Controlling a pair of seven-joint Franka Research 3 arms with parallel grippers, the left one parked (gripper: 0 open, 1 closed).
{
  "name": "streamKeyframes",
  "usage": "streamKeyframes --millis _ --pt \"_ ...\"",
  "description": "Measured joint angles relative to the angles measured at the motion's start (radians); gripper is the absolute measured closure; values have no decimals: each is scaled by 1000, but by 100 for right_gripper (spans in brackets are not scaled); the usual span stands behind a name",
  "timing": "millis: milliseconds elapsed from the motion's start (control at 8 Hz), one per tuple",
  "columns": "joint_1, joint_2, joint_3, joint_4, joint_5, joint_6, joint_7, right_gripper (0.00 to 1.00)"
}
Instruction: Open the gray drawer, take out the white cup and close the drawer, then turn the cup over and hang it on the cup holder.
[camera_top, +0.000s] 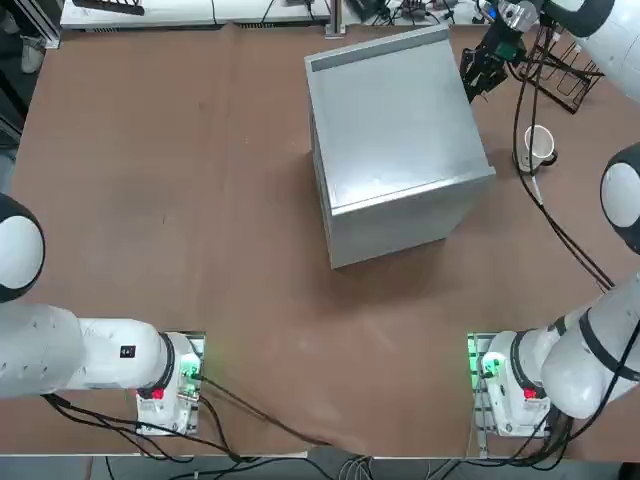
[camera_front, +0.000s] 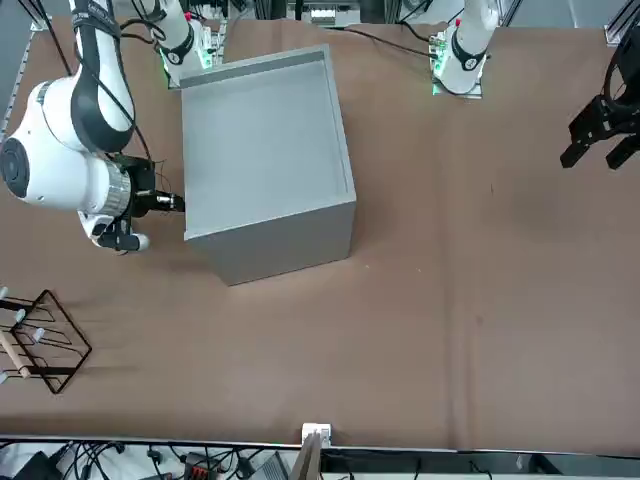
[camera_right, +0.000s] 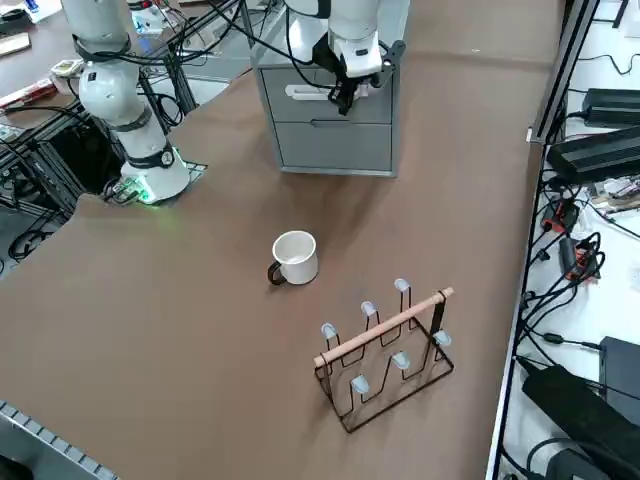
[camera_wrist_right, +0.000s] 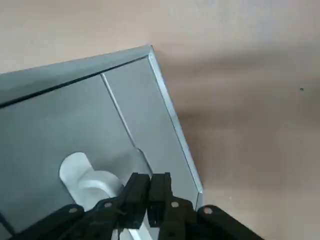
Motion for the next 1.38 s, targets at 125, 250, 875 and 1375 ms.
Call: streamKeyframes --millis 125,250,875,1375 --pt "0 0 -3 0 6 0 0 93" --pt "0 0 -4 1 7 0 0 93" --pt "-15 -23 -54 131 -76 -70 -3 88" --pt "-174 -30 -91 173 -165 -197 -295 76"
